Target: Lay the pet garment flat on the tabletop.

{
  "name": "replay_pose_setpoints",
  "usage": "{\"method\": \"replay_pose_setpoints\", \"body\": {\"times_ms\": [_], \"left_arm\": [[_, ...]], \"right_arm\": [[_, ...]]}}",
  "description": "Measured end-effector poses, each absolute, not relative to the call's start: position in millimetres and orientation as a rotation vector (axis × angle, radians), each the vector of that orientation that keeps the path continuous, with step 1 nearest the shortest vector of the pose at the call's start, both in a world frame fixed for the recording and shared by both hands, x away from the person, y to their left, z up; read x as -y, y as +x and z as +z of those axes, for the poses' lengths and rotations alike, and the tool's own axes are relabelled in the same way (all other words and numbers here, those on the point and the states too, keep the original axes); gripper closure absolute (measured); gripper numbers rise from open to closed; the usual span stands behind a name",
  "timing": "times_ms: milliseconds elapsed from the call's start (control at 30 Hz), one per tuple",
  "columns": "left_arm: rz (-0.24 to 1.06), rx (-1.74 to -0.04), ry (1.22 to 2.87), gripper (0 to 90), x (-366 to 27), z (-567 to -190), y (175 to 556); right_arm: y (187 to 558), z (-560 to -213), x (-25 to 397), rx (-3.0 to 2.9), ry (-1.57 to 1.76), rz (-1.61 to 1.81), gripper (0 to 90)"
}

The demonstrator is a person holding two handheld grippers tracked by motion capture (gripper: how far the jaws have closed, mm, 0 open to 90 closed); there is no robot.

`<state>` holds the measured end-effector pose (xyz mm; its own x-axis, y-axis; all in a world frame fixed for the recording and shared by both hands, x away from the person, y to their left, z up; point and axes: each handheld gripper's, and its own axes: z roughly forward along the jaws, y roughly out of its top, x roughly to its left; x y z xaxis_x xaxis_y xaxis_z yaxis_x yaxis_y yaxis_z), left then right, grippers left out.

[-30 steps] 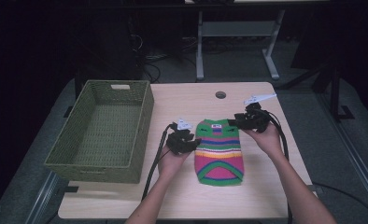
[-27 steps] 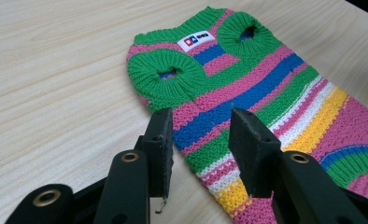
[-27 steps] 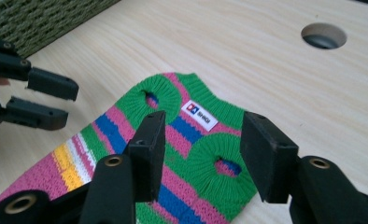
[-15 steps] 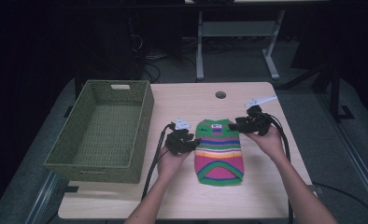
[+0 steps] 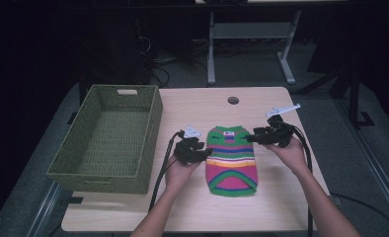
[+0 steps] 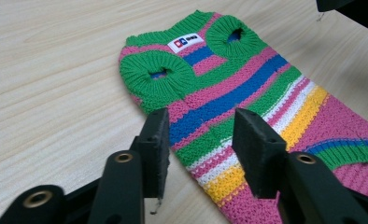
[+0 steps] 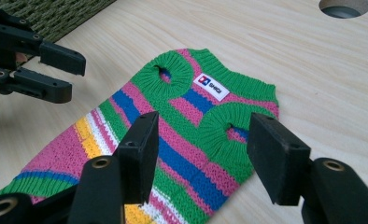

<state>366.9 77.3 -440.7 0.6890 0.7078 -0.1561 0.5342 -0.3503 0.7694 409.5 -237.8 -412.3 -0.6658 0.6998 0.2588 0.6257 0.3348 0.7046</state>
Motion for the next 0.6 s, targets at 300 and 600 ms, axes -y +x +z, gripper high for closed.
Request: {"method": "replay_pose_setpoints", "body": {"times_ms": [300, 600], "left_arm": [[0.231, -0.941, 2.047, 48.9, -77, -441, 364], [0.229, -0.936, 2.044, 44.7, -80, -440, 360]], "right_arm": [[403, -412, 243, -2.533, 1.199, 1.278, 39.4], [394, -416, 246, -2.548, 1.181, 1.275, 38.2]]}}
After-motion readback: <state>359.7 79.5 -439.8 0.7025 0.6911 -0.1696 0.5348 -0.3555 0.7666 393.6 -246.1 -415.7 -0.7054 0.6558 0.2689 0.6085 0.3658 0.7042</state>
